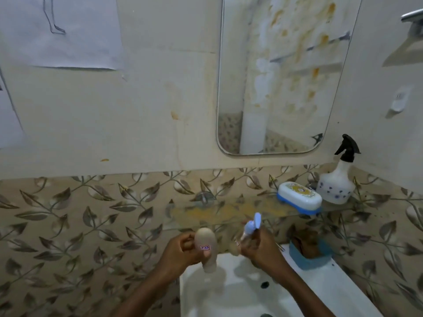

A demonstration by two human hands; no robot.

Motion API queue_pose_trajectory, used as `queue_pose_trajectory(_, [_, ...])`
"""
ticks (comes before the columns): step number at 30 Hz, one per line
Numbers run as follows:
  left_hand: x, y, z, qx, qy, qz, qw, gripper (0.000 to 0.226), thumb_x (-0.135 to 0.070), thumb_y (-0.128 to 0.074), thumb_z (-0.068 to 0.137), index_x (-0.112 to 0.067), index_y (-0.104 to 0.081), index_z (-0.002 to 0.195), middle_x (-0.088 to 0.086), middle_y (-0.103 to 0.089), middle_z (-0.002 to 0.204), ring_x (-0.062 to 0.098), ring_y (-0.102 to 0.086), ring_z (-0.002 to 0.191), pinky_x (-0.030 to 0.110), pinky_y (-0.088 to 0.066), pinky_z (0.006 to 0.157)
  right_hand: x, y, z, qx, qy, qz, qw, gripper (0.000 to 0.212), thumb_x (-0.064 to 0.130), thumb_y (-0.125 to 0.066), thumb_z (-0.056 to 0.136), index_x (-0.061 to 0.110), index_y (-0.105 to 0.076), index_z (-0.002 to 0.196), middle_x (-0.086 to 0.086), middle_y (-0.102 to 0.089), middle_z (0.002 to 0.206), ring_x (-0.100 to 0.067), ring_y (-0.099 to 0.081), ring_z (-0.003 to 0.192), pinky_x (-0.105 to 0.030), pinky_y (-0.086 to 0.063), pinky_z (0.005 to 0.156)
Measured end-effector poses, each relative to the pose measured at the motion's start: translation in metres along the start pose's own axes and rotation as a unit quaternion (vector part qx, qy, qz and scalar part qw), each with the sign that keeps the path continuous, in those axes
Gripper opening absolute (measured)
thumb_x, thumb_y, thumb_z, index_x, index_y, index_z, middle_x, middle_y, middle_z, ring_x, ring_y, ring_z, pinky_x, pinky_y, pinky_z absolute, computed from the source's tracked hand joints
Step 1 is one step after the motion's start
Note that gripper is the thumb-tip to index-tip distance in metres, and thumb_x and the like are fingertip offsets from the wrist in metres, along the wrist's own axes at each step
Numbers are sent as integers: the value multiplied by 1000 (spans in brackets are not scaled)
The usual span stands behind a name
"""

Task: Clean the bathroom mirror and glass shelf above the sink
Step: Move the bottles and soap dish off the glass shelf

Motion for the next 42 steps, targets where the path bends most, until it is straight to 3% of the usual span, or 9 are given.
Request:
queue_pose_trajectory(4, [48,2,17,-32,21,48,998,30,9,-74,68,-8,-61,90,12,-68,88,26,-64,84,28,-55,70,-53,-25,-2,17,-50,-21,998,38,2,-66,73,22,-52,102,15,-56,81,-4,-56,78,-5,-42,64])
queue_pose_trajectory(6, [74,8,29,-58,39,83,994,33,8,-74,69,-3,-60,97,17,-67,95,30,-63,91,39,-52,79,-82,-35,0,7,-88,-16,996,41,0,-62,77,16,-51,114,8,-58,92,-16,-59,92,-14,-42,75])
queue_pose_trajectory(9, [105,13,46,-95,48,112,988,27,7,-72,70,-3,-59,92,20,-67,94,31,-64,89,43,-51,78,-116,-50,5,13,-131,-45,990,52,2,-61,83,19,-43,129,4,-54,105,-13,-53,100,-19,-42,80])
queue_pose_trajectory(16, [148,17,80,-150,81,118,978,34,10,-70,67,-17,-50,66,10,-60,74,25,-56,79,32,-39,65,-154,-84,38,-5,-196,-46,980,32,-7,-49,86,17,-46,106,-7,-54,104,-18,-51,97,-24,-38,82])
queue_pose_trajectory(23, [173,18,92,-147,91,104,979,39,10,-74,62,-20,-50,63,3,-60,67,21,-55,73,32,-39,65,-170,-107,55,12,-204,-92,975,34,-3,-45,84,29,-44,75,4,-51,81,-15,-48,83,-24,-39,74])
queue_pose_trajectory(28, [176,19,95,-145,91,103,980,45,9,-77,60,-25,-49,67,0,-60,71,21,-55,75,30,-40,65,-171,-114,58,33,-207,-94,973,26,-1,-46,86,25,-45,85,2,-52,90,-15,-48,86,-25,-39,77])
queue_pose_trajectory(31, [179,18,97,-146,91,112,979,42,7,-77,62,-19,-51,81,8,-61,84,23,-56,82,31,-42,73,-163,-114,58,27,-200,-77,976,35,7,-47,91,34,-40,70,5,-51,78,-16,-48,85,-26,-39,76])
queue_pose_trajectory(37, [180,12,97,-126,87,123,981,47,6,-74,66,-18,-54,101,6,-59,93,22,-54,86,29,-37,75,-151,-112,54,20,-219,-77,972,33,22,-45,96,34,-38,66,3,-52,77,-18,-51,83,-33,-46,80])
queue_pose_trajectory(42, [184,13,96,-139,95,110,980,51,12,-72,61,-17,-53,99,13,-63,99,28,-57,95,31,-38,76,-144,-110,52,18,-214,-108,971,4,22,-51,89,21,-50,85,-7,-60,94,-28,-61,90,-43,-50,88])
Point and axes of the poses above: each hand's wrist, its own z-axis towards the middle knuckle, its own y-axis out of the back of the hand, x = y × z, the point moved 7 cm from there along z, towards the middle knuckle
